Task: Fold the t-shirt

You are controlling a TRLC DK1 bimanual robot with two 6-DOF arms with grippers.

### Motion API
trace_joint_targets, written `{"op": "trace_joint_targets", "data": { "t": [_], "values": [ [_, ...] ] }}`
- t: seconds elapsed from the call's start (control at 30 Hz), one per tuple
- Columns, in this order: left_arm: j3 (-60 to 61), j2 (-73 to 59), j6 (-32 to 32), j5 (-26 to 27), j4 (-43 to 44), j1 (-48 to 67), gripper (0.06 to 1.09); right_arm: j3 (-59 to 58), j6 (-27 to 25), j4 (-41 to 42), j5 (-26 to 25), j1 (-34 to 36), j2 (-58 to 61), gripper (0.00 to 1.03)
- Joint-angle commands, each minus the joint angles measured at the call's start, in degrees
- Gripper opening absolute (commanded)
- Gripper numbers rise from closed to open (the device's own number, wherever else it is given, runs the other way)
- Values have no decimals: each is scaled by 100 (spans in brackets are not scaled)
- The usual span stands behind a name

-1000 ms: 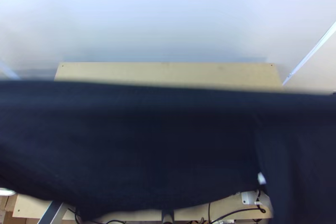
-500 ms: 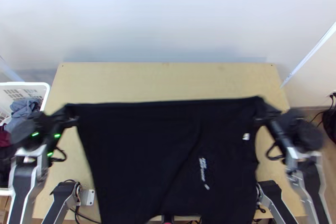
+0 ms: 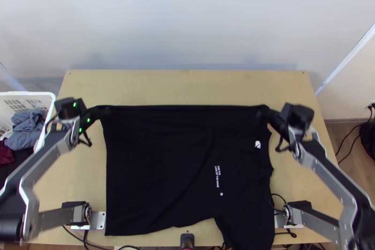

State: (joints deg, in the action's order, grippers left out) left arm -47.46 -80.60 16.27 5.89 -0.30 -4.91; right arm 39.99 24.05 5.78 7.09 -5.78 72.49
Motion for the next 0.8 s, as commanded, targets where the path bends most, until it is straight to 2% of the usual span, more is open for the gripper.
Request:
{"op": "trace_joint_targets", "data": {
  "t": [0.0,0.33,0.57,0.77],
  "values": [
    [-879,-835,-1,123,-32,-212,10,853,161,-209,-85,165,767,3],
    [-2839,-2777,-19,167,-419,-300,10,2558,161,-517,-85,288,2612,3],
    [-4816,-4078,-19,176,-1869,-283,10,4544,196,-2099,-85,394,4001,3],
    [-6310,-4974,-10,176,-2704,-265,10,5608,275,-2661,-85,402,4722,3]
  ]
}}
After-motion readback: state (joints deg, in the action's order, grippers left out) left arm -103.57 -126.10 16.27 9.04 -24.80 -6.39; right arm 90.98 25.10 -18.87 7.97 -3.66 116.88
